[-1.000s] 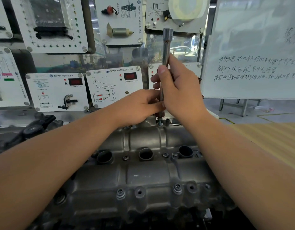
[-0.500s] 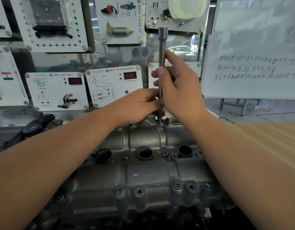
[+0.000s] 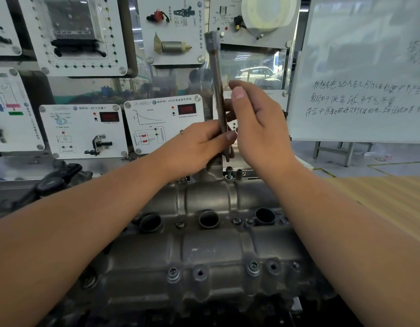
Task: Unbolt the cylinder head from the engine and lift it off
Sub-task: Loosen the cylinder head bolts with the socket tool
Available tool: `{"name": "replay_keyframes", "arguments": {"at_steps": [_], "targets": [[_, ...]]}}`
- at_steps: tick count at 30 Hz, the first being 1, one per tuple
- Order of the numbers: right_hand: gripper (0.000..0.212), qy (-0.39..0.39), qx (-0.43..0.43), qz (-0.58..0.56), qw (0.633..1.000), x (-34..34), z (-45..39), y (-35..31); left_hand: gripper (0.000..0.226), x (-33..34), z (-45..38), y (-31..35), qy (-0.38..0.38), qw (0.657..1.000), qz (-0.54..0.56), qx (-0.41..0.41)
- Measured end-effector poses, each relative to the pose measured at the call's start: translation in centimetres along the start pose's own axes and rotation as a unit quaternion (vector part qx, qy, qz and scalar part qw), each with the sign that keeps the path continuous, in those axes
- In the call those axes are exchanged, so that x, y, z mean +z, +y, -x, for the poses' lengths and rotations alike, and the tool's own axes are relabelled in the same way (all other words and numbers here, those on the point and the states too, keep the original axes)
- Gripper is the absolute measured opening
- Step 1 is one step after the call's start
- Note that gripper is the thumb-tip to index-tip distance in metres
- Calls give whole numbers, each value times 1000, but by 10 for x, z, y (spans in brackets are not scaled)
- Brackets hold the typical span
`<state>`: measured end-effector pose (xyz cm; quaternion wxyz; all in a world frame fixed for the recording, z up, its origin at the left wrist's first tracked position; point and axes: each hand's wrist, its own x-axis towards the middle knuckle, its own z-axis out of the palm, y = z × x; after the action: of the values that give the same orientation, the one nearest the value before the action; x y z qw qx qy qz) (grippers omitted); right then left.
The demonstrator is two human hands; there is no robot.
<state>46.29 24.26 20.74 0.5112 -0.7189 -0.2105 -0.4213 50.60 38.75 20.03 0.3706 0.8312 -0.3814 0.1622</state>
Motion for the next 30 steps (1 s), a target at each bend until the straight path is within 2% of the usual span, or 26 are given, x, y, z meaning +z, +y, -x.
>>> {"name": "replay_keyframes", "arguments": {"at_steps": [2, 4, 6, 8, 9, 10, 12, 16, 19, 23, 26, 30], "targets": [[24, 21, 26, -21, 999, -2, -2, 1, 28, -1, -1, -2, 35, 999, 9, -9], [23, 5, 72, 28, 997, -4, -6, 2, 28, -1, -1, -5, 86, 996, 24, -25], [20, -101, 114, 156, 976, -6, -8, 5, 30, -2, -1, -7, 132, 989, 52, -46], [9, -252, 134, 270, 919, -7, -7, 8, 32, -2, -2, -9, 153, 982, 83, -66], [10, -309, 138, 303, 891, -8, -5, 9, 32, -3, -3, -10, 157, 981, 90, -73], [16, -343, 139, 322, 872, -8, -4, 9, 31, -3, -3, -10, 158, 980, 96, -79], [24, -358, 142, 331, 862, -10, -2, 9, 31, -2, -3, -11, 159, 977, 115, -86], [14, -346, 124, 339, 866, -13, -2, 7, 29, -1, -4, -11, 156, 977, 122, -79], [15, -296, 107, 304, 899, -17, -4, 5, 26, 0, -5, -11, 155, 978, 120, -73], [25, -103, 87, 217, 967, -23, -8, 3, 24, 0, -6, -15, 141, 982, 108, -67], [22, 8, 97, 128, 987, -23, -9, 4, 27, 0, -6, -16, 124, 984, 108, -72], [18, -1, 122, 70, 990, -17, -3, 6, 29, 1, -6, -18, 117, 985, 100, -77]]}}
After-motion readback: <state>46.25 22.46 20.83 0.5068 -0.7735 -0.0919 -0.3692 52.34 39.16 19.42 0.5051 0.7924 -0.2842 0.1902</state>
